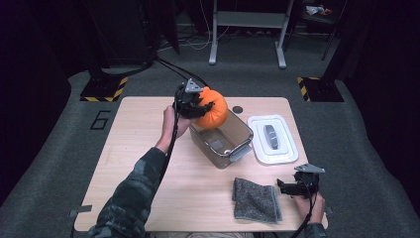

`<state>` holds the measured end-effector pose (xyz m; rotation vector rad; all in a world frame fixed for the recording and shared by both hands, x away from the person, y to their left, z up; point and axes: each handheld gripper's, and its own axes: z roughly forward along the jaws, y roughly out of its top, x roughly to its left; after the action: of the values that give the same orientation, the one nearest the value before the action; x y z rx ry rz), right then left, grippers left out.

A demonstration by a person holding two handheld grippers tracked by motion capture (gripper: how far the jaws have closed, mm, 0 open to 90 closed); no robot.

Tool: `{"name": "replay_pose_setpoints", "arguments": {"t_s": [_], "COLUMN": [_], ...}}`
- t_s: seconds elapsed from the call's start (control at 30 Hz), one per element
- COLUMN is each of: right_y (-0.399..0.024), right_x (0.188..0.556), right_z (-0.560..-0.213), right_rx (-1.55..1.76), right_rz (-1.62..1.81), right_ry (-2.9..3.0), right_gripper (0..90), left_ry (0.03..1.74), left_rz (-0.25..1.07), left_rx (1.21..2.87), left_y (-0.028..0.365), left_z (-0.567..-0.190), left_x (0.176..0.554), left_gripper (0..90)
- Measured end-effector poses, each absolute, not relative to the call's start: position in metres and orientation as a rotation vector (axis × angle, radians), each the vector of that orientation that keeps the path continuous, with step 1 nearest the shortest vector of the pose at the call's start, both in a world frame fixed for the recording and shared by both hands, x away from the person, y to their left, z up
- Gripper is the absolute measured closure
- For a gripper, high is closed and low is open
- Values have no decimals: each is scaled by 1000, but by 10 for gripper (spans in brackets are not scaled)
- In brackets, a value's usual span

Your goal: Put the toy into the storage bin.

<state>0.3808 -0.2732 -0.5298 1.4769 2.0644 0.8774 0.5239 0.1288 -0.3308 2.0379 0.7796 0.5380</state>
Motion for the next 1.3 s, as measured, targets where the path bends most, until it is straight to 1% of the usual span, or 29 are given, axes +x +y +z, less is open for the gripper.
{"name": "replay_pose_setpoints", "arguments": {"t_s": [0.33, 0.43, 0.7, 1.13, 1.3], "right_y": [-273, -274, -274, -274, -273], "right_x": [381, 381, 381, 381, 381], "right_z": [-530, -530, -530, -530, -530], "right_rx": [1474, 1471, 1471, 1471, 1471], "right_rz": [877, 876, 876, 876, 876], "right_ry": [2065, 2068, 2068, 2068, 2068], "right_gripper": [0, 0, 0, 0, 0], "left_ry": [788, 779, 790, 839, 858], "left_rz": [505, 476, 462, 421, 413], "left_rx": [2066, 2088, 2121, 2170, 2190], "left_y": [122, 120, 117, 116, 116], "left_z": [-348, -357, -372, -395, -401], "left_x": [527, 530, 534, 543, 546], "left_gripper": [625, 622, 616, 589, 564]}}
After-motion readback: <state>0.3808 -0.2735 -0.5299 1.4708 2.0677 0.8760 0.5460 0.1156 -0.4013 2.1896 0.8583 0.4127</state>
